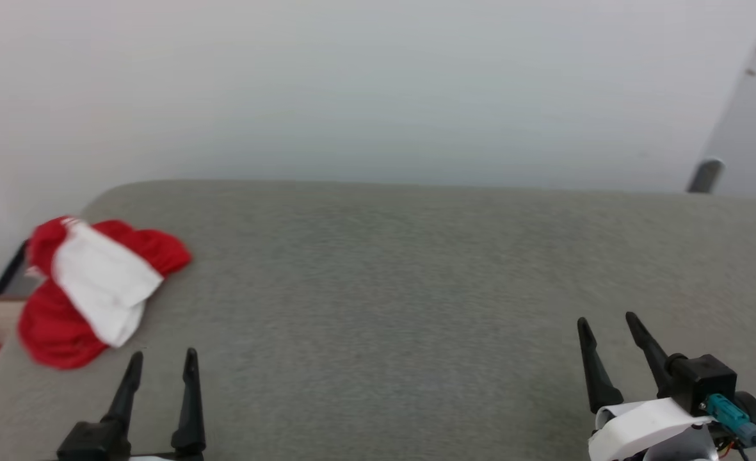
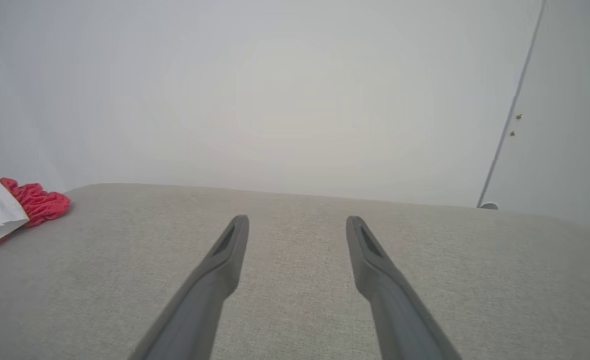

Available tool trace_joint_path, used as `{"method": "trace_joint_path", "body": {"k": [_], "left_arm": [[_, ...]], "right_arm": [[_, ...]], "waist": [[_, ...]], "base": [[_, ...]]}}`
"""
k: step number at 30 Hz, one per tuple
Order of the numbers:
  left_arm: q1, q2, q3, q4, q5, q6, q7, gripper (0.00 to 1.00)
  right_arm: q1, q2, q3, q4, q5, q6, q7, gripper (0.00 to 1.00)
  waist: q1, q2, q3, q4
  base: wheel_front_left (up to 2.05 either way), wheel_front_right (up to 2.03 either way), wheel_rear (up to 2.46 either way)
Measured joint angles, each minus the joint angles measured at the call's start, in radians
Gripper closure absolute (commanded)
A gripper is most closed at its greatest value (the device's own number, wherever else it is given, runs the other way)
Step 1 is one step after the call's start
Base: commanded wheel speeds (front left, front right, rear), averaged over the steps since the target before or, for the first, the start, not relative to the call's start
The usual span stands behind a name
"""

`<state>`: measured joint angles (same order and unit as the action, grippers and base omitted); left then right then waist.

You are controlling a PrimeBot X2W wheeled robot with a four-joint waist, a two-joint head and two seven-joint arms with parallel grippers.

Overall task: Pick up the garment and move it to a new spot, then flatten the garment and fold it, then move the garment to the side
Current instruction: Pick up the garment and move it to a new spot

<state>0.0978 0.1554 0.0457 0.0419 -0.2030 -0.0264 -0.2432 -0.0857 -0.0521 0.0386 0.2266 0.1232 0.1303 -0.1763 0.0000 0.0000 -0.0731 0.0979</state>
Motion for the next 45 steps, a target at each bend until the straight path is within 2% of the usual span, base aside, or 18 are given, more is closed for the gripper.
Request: {"method": "trace_joint_path", "body": {"k": [13, 20, 25, 29, 32, 37, 45], "left_arm": [[-0.004, 0.019, 0.042, -0.047, -0.022, 0.045, 0.067, 0.0], [0.009, 0.007, 0.066, -0.077, -0.044, 0.071, 0.057, 0.0], [-0.012, 0.014, 0.059, -0.08, -0.055, 0.069, 0.078, 0.0], [-0.084, 0.038, 0.033, -0.079, -0.081, 0.032, 0.158, 0.0], [-0.173, 0.072, 0.026, -0.067, -0.114, -0.003, 0.231, 0.0], [-0.354, 0.122, 0.057, -0.021, -0.2, -0.037, 0.32, 0.0], [-0.646, 0.207, 0.075, 0.159, -0.335, -0.071, 0.485, 0.0]], "right_arm": [[-0.017, 0.0, 0.086, 0.048, 0.055, 0.0, -0.017, 0.0], [-0.07, 0.0, 0.117, 0.08, 0.058, 0.0, -0.019, 0.0], [-0.073, 0.001, 0.111, 0.092, 0.055, 0.0, -0.023, 0.0], [-0.068, 0.001, 0.085, 0.088, 0.044, 0.0, -0.021, 0.0], [-0.051, -0.003, 0.064, 0.06, 0.028, 0.0, -0.003, 0.0], [-0.084, -0.039, 0.051, -0.038, -0.004, 0.0, 0.048, 0.0], [-0.13, -0.104, 0.016, -0.181, -0.019, 0.0, 0.12, 0.0]], "waist": [[0.0, 0.0, -0.045, 0.234], [0.0, 0.0, -0.043, 0.323], [0.0, 0.0, -0.026, 0.348], [0.0, 0.0, -0.012, 0.357], [0.0, 0.0, 0.003, 0.364], [0.0, 0.0, 0.055, 0.369], [0.0, 0.0, 0.199, 0.346]], "base": [[0.0, 0.0, 0.0], [0.0, 0.0, 0.0], [0.0, 0.0, 0.0], [0.0, 0.0, 0.0], [0.0, 0.0, 0.0], [0.0, 0.0, 0.0], [0.0, 0.0, 0.0]]}}
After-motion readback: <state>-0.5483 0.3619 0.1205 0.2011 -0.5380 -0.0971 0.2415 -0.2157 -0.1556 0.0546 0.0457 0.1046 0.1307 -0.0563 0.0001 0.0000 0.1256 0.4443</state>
